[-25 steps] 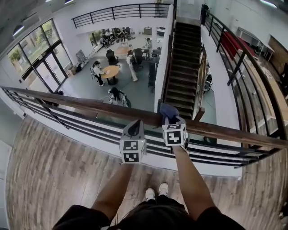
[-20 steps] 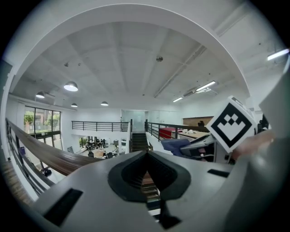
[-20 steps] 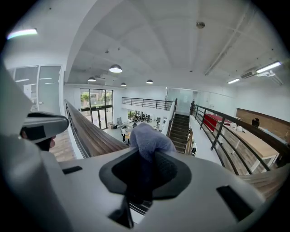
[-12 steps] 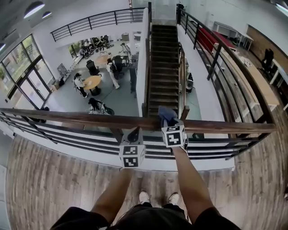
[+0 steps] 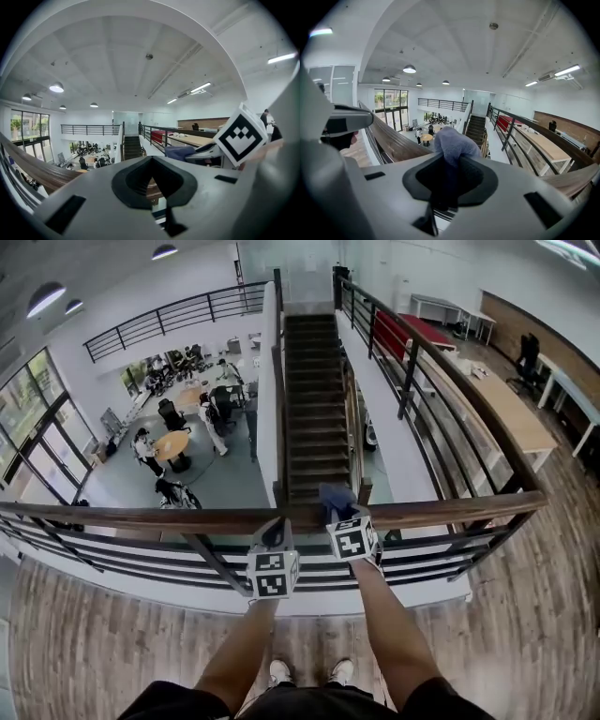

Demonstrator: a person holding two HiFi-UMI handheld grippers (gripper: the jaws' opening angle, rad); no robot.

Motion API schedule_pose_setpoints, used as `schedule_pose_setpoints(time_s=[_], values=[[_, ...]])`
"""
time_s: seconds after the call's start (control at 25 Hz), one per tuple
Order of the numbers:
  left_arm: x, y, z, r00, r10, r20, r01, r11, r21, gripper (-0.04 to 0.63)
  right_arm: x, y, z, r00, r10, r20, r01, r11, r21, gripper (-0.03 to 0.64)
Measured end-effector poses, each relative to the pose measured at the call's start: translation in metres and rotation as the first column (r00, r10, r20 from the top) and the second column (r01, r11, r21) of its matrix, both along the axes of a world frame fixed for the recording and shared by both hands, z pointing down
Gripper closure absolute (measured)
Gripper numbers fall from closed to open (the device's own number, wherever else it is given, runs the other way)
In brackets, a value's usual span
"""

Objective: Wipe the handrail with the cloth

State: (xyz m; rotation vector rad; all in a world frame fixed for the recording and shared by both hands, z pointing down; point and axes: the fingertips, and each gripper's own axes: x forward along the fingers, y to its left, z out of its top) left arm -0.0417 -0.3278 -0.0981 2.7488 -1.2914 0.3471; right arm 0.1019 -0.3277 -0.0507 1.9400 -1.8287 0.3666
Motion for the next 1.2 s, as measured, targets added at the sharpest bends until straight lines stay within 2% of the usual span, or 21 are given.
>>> schedule_pose_setpoints(time_s=[0.48, 0.76, 0.92, 1.2], values=[[0.140, 0.063, 0.000, 0.998, 0.068, 0.010, -0.067, 0.997, -0.024, 0.594, 0.134, 0.058, -0.001, 0.999, 0.009, -0.038, -0.010, 1.000, -0.019, 0.540], [0.197, 0.092, 0.003, 0.993, 0.114, -0.029, -0.116, 0.992, -0.058, 0.594, 0.186, 0.085, -0.002, 0.998, 0.016, -0.060, -0.017, 1.000, -0.009, 0.540], [0.244, 0.098, 0.011, 0.988, 0.150, -0.021, -0.151, 0.987, -0.054, 0.594, 0.219, 0.100, -0.001, 0.997, 0.050, -0.052, -0.049, 0.999, 0.018, 0.540], [0.310, 0.092, 0.003, 0.990, 0.135, -0.042, -0.137, 0.989, -0.059, 0.594, 0.260, 0.112, -0.006, 0.996, 0.043, -0.073, -0.041, 0.999, 0.016, 0.540]])
